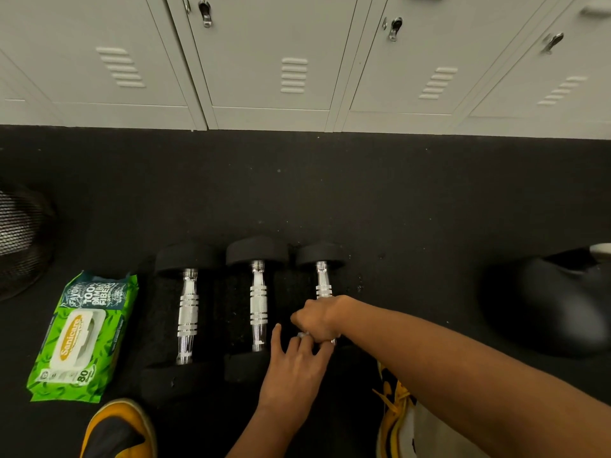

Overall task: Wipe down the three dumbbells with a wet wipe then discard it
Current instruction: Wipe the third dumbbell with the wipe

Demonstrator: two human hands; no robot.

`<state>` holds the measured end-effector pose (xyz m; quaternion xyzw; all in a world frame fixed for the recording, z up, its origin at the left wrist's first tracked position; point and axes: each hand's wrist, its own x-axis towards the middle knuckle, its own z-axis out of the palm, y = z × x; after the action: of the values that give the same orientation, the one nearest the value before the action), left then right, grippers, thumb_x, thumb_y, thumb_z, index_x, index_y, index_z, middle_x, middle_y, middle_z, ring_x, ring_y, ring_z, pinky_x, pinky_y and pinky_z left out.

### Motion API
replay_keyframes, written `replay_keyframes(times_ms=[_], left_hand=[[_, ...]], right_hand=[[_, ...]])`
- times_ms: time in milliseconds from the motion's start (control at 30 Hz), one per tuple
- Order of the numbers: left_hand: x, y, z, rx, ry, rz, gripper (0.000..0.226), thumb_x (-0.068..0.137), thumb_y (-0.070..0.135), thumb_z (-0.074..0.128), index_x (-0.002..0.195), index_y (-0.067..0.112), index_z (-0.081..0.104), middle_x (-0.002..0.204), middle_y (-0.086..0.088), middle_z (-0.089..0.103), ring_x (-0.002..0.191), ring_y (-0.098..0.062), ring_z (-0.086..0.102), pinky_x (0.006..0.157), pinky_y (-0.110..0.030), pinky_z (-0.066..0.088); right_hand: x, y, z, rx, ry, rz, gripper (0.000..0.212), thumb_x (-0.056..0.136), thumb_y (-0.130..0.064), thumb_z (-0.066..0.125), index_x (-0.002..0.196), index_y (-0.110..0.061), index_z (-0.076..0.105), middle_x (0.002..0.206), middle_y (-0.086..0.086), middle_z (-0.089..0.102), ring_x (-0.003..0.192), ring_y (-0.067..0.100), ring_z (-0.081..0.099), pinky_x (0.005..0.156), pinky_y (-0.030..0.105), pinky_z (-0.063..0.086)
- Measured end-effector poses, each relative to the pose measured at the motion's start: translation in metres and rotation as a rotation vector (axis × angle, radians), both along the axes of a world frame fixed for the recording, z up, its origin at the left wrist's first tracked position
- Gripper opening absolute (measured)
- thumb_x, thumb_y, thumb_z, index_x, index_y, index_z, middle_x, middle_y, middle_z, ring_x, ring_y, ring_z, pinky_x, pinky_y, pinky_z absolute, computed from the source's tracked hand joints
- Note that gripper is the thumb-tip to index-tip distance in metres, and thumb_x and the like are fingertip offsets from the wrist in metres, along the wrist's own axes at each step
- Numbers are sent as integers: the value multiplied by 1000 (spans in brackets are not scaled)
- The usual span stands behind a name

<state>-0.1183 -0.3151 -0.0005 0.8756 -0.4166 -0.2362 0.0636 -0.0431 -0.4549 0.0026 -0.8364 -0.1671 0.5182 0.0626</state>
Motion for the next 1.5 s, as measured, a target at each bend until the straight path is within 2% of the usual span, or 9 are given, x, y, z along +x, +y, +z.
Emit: replay_keyframes(times_ms=[133, 300, 467, 600, 767, 900, 1133, 1333, 1500], left_hand=[[0, 3, 4, 24, -58, 37, 64, 85, 18, 67, 141, 25, 35, 121, -11, 56, 114, -28, 54, 114, -64, 7], [-1, 5, -1, 9, -56, 51, 72, 68, 17, 81, 131, 23, 47, 105, -11, 65, 98, -28, 63, 109, -65, 26], [0, 9, -7, -12, -87, 21, 68, 57, 16, 87, 117, 23, 57, 83, -3, 62, 79, -23, 63, 104, -62, 31], [0, 9, -11, -16, -81, 26, 66, 60, 16, 87, 116, 24, 53, 85, -2, 61, 82, -22, 63, 106, -62, 27], [1, 6, -2, 49, -58, 61, 57, 88, 14, 62, 137, 25, 35, 116, -6, 56, 113, -26, 53, 114, -64, 7], [1, 7, -3, 65, -29, 51, 63, 86, 13, 65, 138, 24, 31, 119, -7, 54, 116, -27, 50, 114, -65, 4], [4, 5, 1, 56, -15, 56, 66, 85, 10, 63, 140, 25, 29, 122, -6, 52, 119, -27, 47, 114, -65, 2], [3, 5, 1, 42, -1, 64, 60, 88, 10, 60, 139, 23, 32, 120, -7, 52, 118, -27, 47, 112, -63, -2], [4, 3, 5, 48, 14, 61, 63, 90, 11, 59, 143, 24, 28, 127, -8, 49, 124, -27, 43, 114, -64, 0]], right_hand=[[0, -1, 2, 27, 36, -30, 28, 94, -15, 58, 121, -10, 54, 118, 13, 56, 101, 25, 53, 74, 34, 38], [0, -4, -8, 97, -35, -186, 4, 93, -16, 58, 95, -19, 56, 84, -1, 53, 94, 25, 54, 71, 32, 41], [5, -20, 0, 201, -93, -438, 11, 92, -7, 48, 95, -15, 55, 87, 3, 56, 72, 21, 57, 43, 19, 47], [18, -36, 18, 201, -329, -616, 10, 95, -17, 46, 98, -25, 53, 92, 2, 56, 86, 26, 58, 68, 38, 49], [15, -40, 23, -9, -630, -291, 22, 99, -25, 49, 121, -19, 52, 101, 8, 64, 89, 28, 62, 65, 36, 44], [5, -38, 15, -19, -795, -179, 32, 99, -22, 52, 131, -17, 53, 114, 7, 63, 105, 25, 57, 79, 35, 46], [1, -39, 25, -22, -882, -67, 34, 85, -13, 70, 118, -11, 63, 113, 10, 56, 102, 26, 51, 81, 37, 47], [-4, -24, 18, -190, -703, -145, 28, 94, -11, 57, 120, -5, 61, 132, 14, 46, 128, 33, 33, 99, 42, 39], [-15, -25, 8, -158, -592, -256, 38, 92, -8, 58, 130, -5, 54, 133, 15, 46, 120, 30, 45, 99, 39, 44]])
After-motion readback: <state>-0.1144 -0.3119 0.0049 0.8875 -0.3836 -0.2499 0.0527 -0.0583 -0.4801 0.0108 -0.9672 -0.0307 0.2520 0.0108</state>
